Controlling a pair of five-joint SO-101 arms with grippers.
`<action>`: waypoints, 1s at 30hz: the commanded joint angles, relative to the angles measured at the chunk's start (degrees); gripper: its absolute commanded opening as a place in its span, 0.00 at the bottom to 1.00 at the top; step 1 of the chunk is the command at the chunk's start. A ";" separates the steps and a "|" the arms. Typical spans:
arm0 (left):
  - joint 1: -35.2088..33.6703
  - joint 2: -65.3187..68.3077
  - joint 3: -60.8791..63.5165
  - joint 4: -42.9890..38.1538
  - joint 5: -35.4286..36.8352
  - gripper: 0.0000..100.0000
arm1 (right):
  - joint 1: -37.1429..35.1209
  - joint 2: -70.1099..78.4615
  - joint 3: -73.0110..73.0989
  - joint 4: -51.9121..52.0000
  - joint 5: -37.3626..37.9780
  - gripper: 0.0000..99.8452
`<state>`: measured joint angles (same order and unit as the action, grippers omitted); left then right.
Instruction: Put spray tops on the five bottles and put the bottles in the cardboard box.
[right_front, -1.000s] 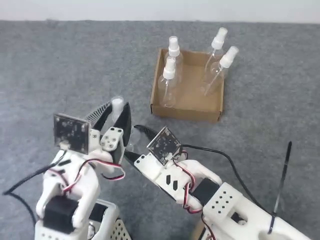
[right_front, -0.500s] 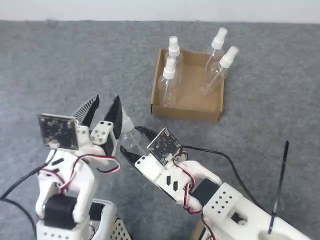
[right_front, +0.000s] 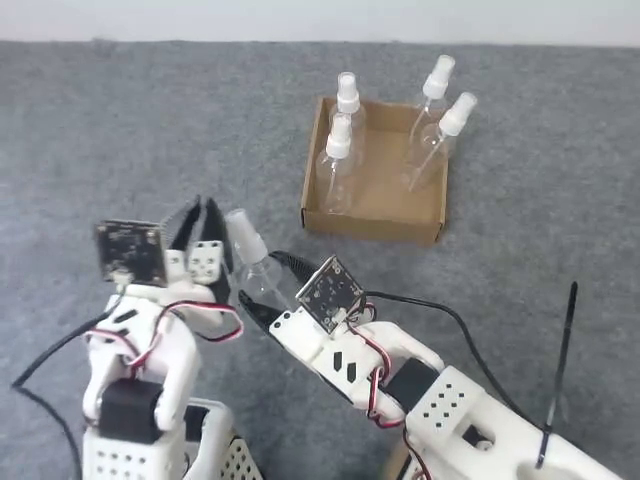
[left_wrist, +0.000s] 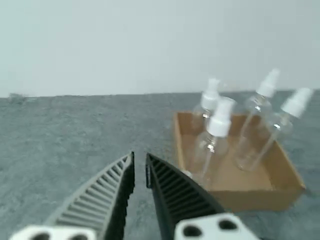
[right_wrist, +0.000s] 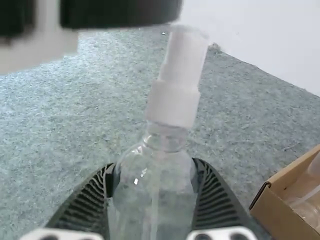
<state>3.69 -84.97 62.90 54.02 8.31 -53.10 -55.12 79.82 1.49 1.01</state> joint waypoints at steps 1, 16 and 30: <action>3.87 -0.35 0.40 -0.70 -2.46 0.03 | 1.01 -2.07 -0.70 -1.36 -0.62 0.01; 4.13 -0.88 1.54 -0.97 -2.46 0.03 | 1.01 -2.51 0.09 -1.45 -0.62 0.01; 4.13 -0.70 2.42 -1.14 -2.37 0.03 | 1.01 -2.51 0.18 -1.27 -0.62 0.01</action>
<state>7.82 -84.97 65.80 54.02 6.29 -53.01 -55.12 80.70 1.41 1.01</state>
